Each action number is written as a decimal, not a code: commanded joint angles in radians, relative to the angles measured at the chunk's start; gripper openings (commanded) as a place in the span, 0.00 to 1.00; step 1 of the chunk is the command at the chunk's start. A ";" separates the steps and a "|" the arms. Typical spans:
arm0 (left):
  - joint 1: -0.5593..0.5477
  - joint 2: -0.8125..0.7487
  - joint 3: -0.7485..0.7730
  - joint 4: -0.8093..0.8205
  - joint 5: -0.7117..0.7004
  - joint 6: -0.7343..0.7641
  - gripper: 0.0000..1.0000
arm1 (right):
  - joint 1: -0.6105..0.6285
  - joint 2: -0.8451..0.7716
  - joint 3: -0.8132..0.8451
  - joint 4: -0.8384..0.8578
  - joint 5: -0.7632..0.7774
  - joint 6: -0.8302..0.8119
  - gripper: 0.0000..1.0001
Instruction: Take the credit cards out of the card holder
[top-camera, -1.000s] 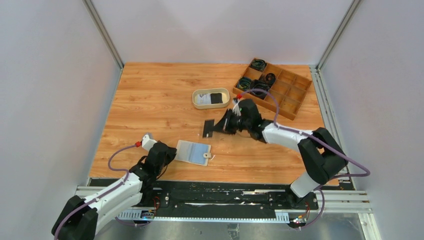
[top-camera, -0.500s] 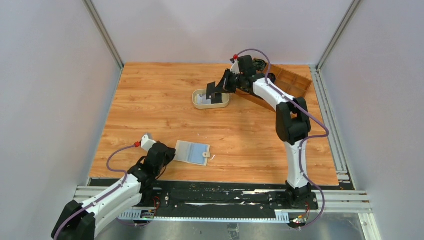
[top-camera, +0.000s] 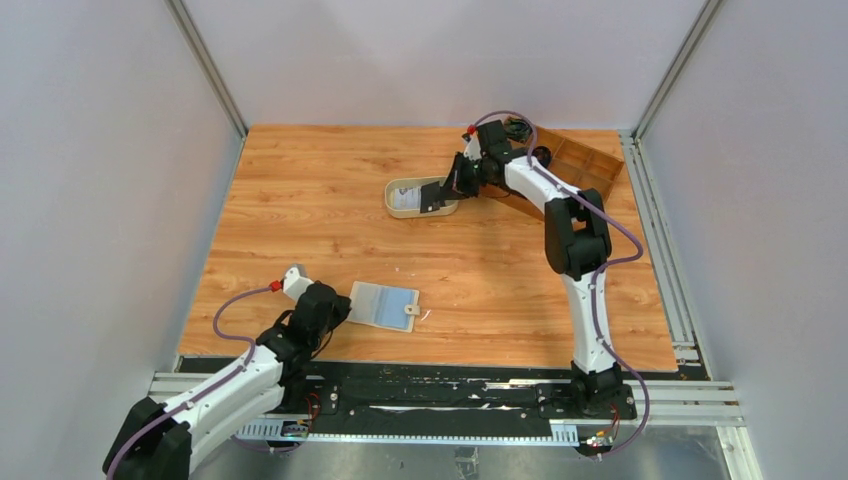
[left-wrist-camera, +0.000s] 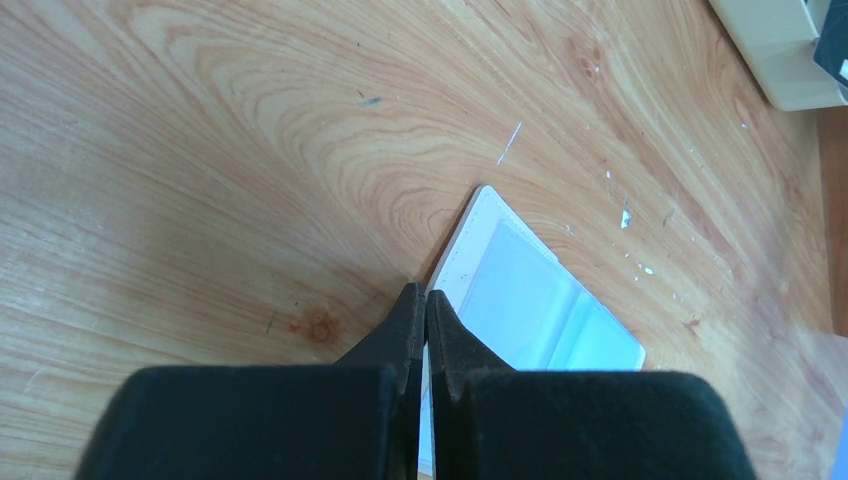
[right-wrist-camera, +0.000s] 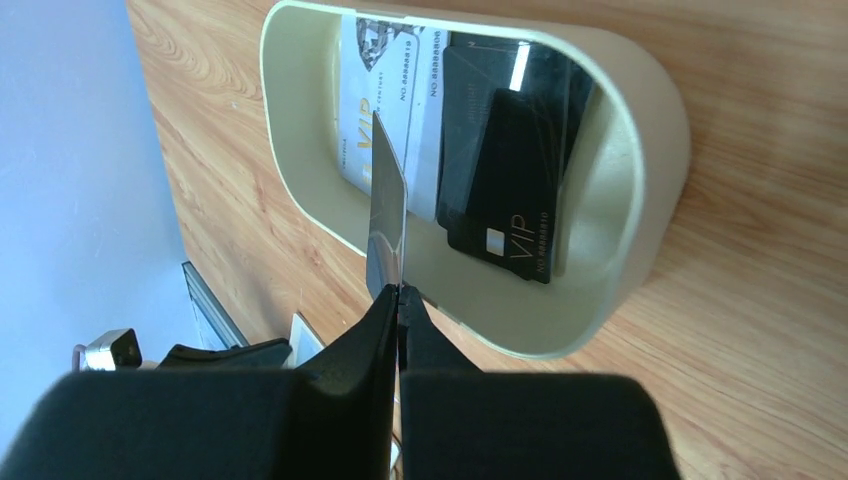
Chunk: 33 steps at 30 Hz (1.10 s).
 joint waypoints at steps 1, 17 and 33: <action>0.006 0.016 0.024 0.002 -0.026 0.017 0.00 | -0.043 0.035 0.010 -0.055 0.026 -0.039 0.00; 0.006 0.023 0.041 -0.008 -0.030 0.032 0.00 | -0.095 0.135 0.114 -0.036 -0.089 0.027 0.00; 0.006 0.031 0.054 -0.019 -0.025 0.043 0.00 | -0.095 0.087 0.128 -0.106 -0.030 -0.035 0.10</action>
